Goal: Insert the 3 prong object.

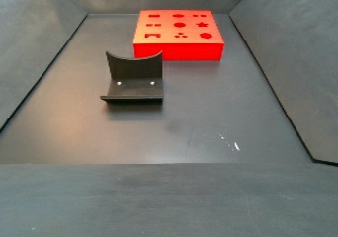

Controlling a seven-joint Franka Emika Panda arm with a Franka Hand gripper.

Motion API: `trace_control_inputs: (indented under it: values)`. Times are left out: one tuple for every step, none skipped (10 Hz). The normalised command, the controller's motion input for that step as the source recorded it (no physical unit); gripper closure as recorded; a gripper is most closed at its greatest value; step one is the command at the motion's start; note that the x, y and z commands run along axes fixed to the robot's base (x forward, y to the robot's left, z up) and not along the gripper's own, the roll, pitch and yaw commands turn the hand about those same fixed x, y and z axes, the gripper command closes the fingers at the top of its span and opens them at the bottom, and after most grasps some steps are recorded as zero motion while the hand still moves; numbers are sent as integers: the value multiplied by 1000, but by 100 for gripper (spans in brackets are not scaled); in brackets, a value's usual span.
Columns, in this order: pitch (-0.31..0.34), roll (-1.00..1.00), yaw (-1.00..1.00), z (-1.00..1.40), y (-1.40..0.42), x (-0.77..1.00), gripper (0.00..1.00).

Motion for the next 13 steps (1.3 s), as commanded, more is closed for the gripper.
trace_control_inputs:
  values:
    - [26,86,-214,-286,546,131,100]
    - [107,36,-283,-511,737,171,100]
    - [151,63,-349,-586,674,214,100]
    - [149,11,-657,-580,400,314,100]
    - [60,0,-1000,-534,51,0,100]
    - [0,-3,-1000,-380,0,0,100]
    - [-23,-24,-1000,-243,0,0,100]
    - [-63,-49,-1000,-129,0,0,100]
    - [-64,-44,-1000,-120,0,0,100]
    - [-67,-50,-1000,-114,0,0,100]
    - [-97,-57,-1000,-114,0,49,100]
    - [-121,-59,-949,-314,86,174,100]
    - [-137,-69,-906,-309,106,220,100]
